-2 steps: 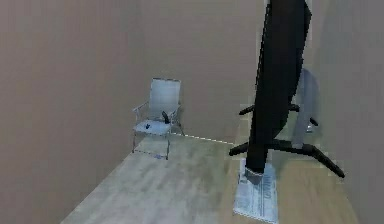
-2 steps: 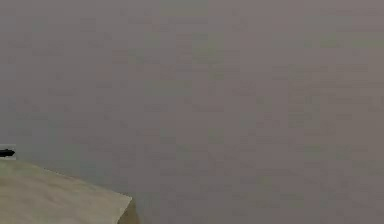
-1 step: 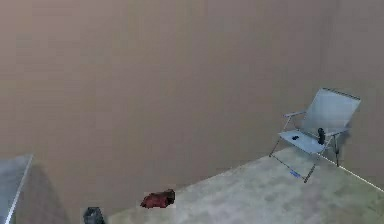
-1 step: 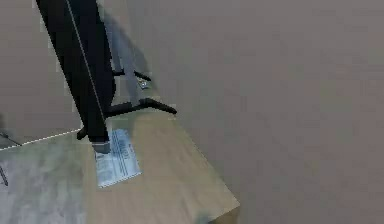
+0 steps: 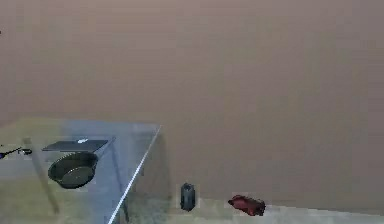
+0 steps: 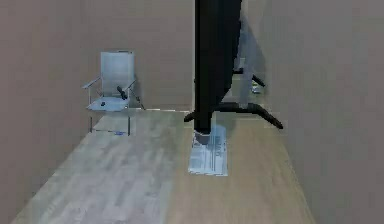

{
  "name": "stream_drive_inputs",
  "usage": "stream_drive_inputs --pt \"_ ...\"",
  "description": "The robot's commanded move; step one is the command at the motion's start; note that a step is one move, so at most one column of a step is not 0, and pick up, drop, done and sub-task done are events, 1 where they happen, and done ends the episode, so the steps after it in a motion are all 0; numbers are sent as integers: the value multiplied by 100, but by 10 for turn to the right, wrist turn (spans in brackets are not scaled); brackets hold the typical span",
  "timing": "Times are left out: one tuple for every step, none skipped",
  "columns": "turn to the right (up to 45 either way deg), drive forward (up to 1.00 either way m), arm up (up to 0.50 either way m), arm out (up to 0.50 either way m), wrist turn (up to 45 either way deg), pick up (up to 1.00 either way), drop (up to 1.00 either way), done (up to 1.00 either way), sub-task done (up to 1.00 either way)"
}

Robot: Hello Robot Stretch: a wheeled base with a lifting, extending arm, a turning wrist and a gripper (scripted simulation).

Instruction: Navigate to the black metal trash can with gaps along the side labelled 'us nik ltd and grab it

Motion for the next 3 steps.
stream_drive_inputs --pt "0 50 0 0 0 0 0 0 0" --pt "-450 0 0 0 0 0 0 0 0" --pt "-420 0 0 0 0 0 0 0 0"
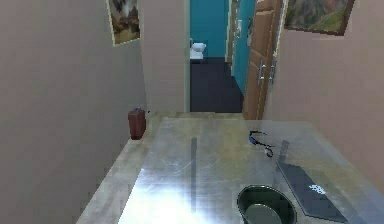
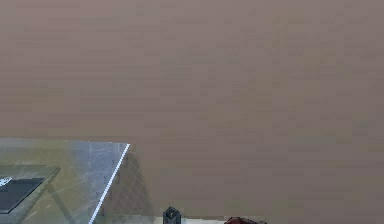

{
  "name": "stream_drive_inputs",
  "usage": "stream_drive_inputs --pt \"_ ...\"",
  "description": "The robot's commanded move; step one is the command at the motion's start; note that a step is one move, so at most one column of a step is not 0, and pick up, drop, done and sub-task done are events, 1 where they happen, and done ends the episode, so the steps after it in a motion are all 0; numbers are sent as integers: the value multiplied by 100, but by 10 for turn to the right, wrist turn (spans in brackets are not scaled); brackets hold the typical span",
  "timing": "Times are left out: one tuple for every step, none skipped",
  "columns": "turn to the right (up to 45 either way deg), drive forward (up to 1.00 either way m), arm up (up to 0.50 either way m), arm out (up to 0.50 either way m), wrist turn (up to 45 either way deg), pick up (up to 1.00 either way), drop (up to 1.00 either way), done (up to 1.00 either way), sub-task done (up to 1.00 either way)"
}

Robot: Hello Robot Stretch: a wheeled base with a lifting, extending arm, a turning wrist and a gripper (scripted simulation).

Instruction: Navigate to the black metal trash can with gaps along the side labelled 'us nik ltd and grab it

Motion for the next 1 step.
stream_drive_inputs --pt "0 0 8 0 0 0 0 0 0"
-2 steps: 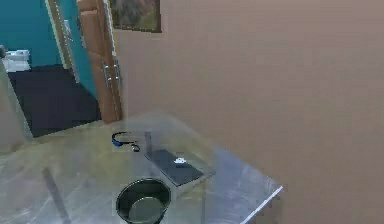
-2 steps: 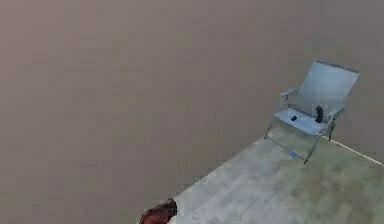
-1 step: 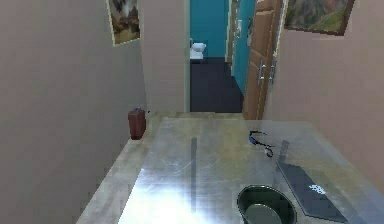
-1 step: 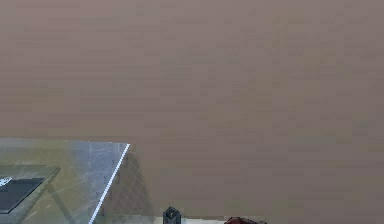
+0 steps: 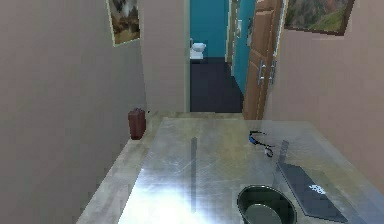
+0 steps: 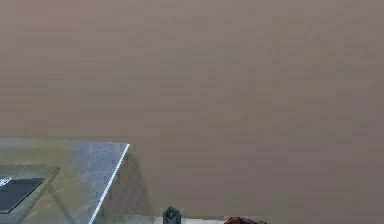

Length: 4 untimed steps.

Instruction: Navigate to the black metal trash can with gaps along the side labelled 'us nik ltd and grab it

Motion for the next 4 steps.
stream_drive_inputs --pt "0 0 0 36 0 0 0 0 0" --pt "0 0 0 0 450 0 0 0 0" --pt "0 0 0 0 450 0 0 0 0" --pt "0 0 0 0 450 0 0 0 0"
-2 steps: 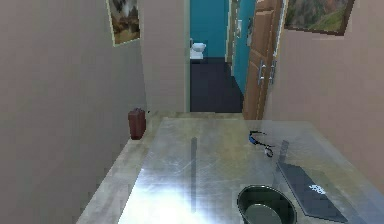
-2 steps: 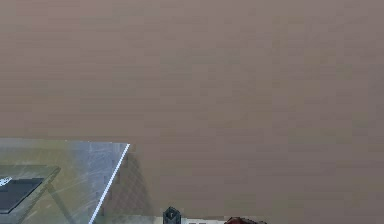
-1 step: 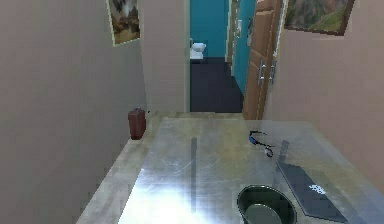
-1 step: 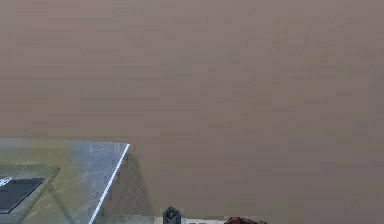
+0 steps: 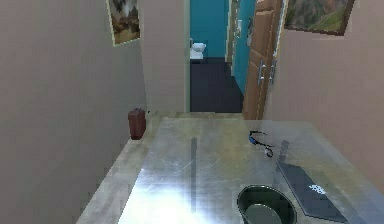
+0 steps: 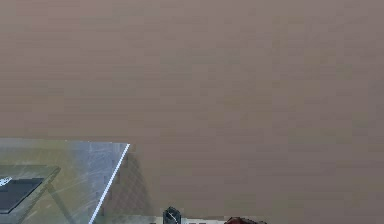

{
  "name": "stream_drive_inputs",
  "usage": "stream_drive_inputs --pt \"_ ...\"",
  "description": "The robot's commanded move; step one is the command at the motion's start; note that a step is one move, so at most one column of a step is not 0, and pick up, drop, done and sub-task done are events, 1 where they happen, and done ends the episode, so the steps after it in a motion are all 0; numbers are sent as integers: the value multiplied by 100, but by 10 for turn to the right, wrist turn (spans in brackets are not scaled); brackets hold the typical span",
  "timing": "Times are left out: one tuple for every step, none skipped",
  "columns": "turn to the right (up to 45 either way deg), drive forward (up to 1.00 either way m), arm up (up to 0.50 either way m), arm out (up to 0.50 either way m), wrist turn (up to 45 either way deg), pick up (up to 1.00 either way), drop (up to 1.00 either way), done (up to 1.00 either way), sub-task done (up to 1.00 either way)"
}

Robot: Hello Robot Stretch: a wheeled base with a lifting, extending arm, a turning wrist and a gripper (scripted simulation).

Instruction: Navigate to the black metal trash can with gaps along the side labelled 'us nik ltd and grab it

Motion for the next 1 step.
stream_drive_inputs --pt "0 0 0 0 180 0 0 0 0"
